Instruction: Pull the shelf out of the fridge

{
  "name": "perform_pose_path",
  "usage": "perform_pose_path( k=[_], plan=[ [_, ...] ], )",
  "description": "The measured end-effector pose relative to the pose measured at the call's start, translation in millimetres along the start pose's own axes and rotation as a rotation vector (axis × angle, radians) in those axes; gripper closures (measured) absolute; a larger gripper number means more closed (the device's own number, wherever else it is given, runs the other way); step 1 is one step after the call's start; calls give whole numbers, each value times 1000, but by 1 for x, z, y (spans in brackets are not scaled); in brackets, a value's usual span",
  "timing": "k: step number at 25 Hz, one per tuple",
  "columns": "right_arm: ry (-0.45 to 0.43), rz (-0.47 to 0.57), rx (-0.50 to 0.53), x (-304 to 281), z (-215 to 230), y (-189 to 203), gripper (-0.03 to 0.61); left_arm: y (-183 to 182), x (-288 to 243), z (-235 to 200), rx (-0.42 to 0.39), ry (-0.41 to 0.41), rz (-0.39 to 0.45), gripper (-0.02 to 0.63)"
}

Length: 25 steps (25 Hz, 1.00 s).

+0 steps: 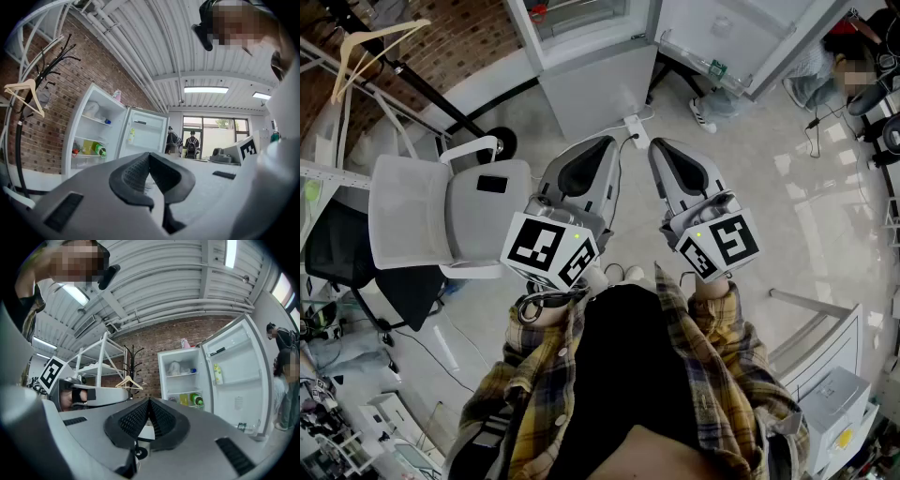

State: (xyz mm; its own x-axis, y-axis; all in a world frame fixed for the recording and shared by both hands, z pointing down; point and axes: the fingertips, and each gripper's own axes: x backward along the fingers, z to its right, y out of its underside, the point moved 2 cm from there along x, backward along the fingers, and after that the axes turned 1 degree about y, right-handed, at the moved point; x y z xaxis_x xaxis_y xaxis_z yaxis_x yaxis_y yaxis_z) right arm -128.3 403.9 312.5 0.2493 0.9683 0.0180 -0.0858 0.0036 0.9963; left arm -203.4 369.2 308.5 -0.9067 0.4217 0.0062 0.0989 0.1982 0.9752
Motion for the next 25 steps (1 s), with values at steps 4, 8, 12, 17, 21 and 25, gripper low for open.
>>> perform_pose_path(
  k=[4,8,12,17,21,25],
  plan=[
    [0,0,-14,12,3,0,561,3,-1,12,-1,-1,-1,610],
    [3,5,-18,31,6,0,560,8,-1,28,3,-6,1,611],
    [6,1,-29,54,11,4,560,15,2,42,9,-24,9,610],
    [11,-4,-69,80,18,15,560,24,10,55,17,-63,14,609],
    [2,-17,-107,83,21,26,560,30,15,55,25,-91,7,611],
    [-13,-20,-137,69,28,29,560,31,12,41,29,-112,4,611]
  ],
)
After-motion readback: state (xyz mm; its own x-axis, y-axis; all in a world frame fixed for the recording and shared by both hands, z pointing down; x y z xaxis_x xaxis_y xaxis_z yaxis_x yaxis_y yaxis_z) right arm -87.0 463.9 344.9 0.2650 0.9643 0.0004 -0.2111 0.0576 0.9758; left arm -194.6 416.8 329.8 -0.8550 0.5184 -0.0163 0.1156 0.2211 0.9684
